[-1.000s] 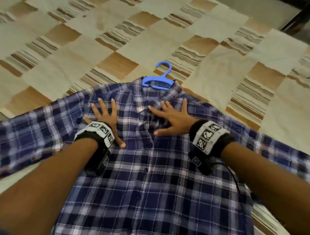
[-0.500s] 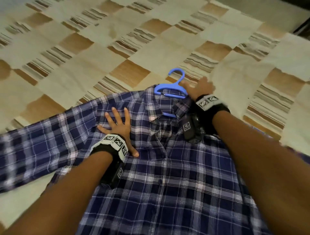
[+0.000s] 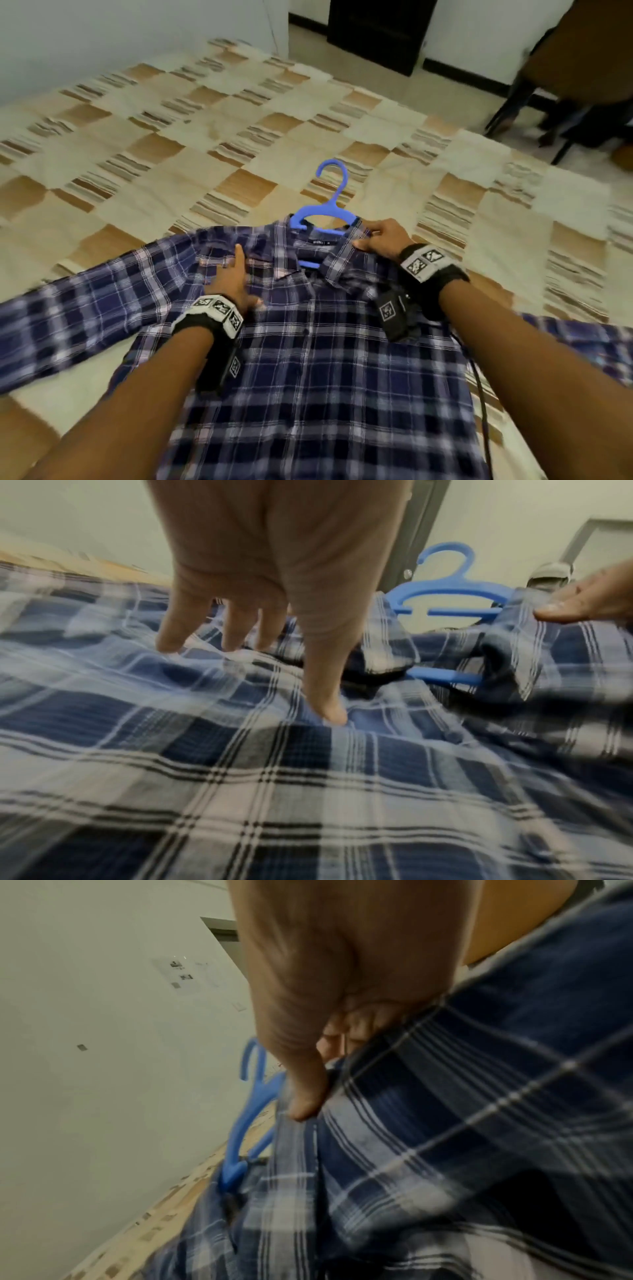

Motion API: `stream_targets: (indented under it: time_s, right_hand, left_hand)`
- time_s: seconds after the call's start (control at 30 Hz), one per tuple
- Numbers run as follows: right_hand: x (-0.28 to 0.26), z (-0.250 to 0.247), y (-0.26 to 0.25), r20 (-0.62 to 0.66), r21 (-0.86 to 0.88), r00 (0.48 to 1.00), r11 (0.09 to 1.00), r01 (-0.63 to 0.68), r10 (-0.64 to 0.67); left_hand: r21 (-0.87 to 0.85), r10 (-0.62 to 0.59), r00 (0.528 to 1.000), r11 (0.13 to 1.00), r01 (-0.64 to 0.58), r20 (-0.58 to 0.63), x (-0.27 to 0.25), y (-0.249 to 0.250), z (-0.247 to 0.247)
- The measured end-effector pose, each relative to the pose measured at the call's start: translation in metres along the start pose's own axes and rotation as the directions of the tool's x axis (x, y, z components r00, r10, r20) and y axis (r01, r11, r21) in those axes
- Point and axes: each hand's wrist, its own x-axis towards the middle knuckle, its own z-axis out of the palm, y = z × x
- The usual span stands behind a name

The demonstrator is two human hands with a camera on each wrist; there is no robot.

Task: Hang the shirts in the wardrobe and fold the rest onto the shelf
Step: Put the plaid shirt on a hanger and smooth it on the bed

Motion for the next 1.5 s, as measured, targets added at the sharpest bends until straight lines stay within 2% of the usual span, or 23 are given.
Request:
stream_targets:
  time_s: [0.07, 0.17, 0.23, 0.3, 0.4, 0.47, 0.57, 0.67, 0.8, 0.87, 0.93, 1.0, 1.17, 1.27, 1.3, 1.4, 1.5]
  right_hand:
    - [-0.028, -0.006, -0.004, -0.078, 0.044, 0.995, 0.996, 0.071, -0.068]
    - [-0.076, -0.025, -0.026, -0.131, 0.019, 0.970, 0.977, 0.210, -0.206]
    - [-0.112, -0.045, -0.049, -0.153, 0.033, 0.940, 0.949, 0.315, -0.306]
    - [-0.154, -0.070, -0.072, -0.193, 0.036, 0.896, 0.910, 0.414, -0.400]
    - [-0.231, -0.112, -0.108, -0.218, 0.008, 0.852, 0.872, 0.490, -0.477]
    - [-0.282, -0.134, -0.125, -0.191, 0.009, 0.856, 0.871, 0.491, -0.480]
    - [-0.348, -0.160, -0.136, -0.174, 0.011, 0.829, 0.841, 0.541, -0.531]
    - [-0.415, -0.195, -0.138, -0.278, 0.009, 0.796, 0.828, 0.561, -0.537]
    - [-0.510, -0.275, -0.128, -0.512, -0.088, 0.689, 0.830, 0.551, -0.512]
    - [-0.556, -0.316, -0.122, -0.582, -0.176, 0.620, 0.826, 0.536, -0.526]
    - [-0.599, -0.353, -0.109, -0.616, -0.240, 0.574, 0.823, 0.515, -0.539]
    - [-0.632, -0.387, -0.082, -0.654, -0.258, 0.544, 0.830, 0.494, -0.526]
    - [-0.680, -0.435, 0.015, -0.747, -0.265, 0.499, 0.885, 0.383, -0.439]
    - [-0.701, -0.463, 0.073, -0.774, -0.241, 0.484, 0.896, 0.373, -0.409]
    - [-0.711, -0.471, 0.093, -0.780, -0.230, 0.483, 0.900, 0.369, -0.398]
    - [-0.743, -0.485, 0.159, -0.794, -0.180, 0.523, 0.942, 0.284, -0.309]
    - [-0.779, -0.506, 0.223, -0.819, -0.030, 0.550, 0.970, 0.242, -0.163]
  left_hand:
    - [0.014, 0.034, 0.980, 0.999, -0.032, -0.197, -0.027, 0.005, -0.011]
    - [0.171, 0.148, 0.891, 0.982, -0.081, -0.429, -0.073, 0.027, -0.039]
    - [0.198, 0.222, 0.842, 0.970, -0.140, -0.491, -0.106, 0.043, -0.062]
    - [0.130, 0.279, 0.790, 0.960, -0.249, -0.546, -0.144, 0.055, -0.090]
    - [0.026, 0.385, 0.645, 0.869, -0.493, -0.660, -0.213, 0.070, -0.134]
    - [0.009, 0.445, 0.563, 0.790, -0.614, -0.696, -0.266, 0.081, -0.157]
    - [0.098, 0.537, 0.480, 0.730, -0.676, -0.694, -0.334, 0.106, -0.182]
    - [0.151, 0.591, 0.391, 0.665, -0.732, -0.706, -0.394, 0.142, -0.197]
    - [0.183, 0.650, 0.252, 0.524, -0.832, -0.717, -0.474, 0.227, -0.208]
    - [0.206, 0.663, 0.170, 0.449, -0.869, -0.729, -0.507, 0.271, -0.208]
    - [0.211, 0.668, 0.120, 0.392, -0.895, -0.734, -0.537, 0.315, -0.200]
    - [0.204, 0.675, 0.112, 0.372, -0.906, -0.730, -0.558, 0.360, -0.183]
    - [0.115, 0.740, 0.188, 0.338, -0.934, -0.646, -0.579, 0.462, -0.116]
    - [0.057, 0.757, 0.240, 0.343, -0.938, -0.608, -0.577, 0.516, -0.071]
    - [0.033, 0.767, 0.254, 0.337, -0.941, -0.588, -0.578, 0.535, -0.054]
    - [-0.039, 0.838, 0.286, 0.303, -0.952, -0.465, -0.588, 0.588, 0.003]
    - [-0.065, 0.906, 0.278, 0.272, -0.960, -0.318, -0.606, 0.636, 0.058]
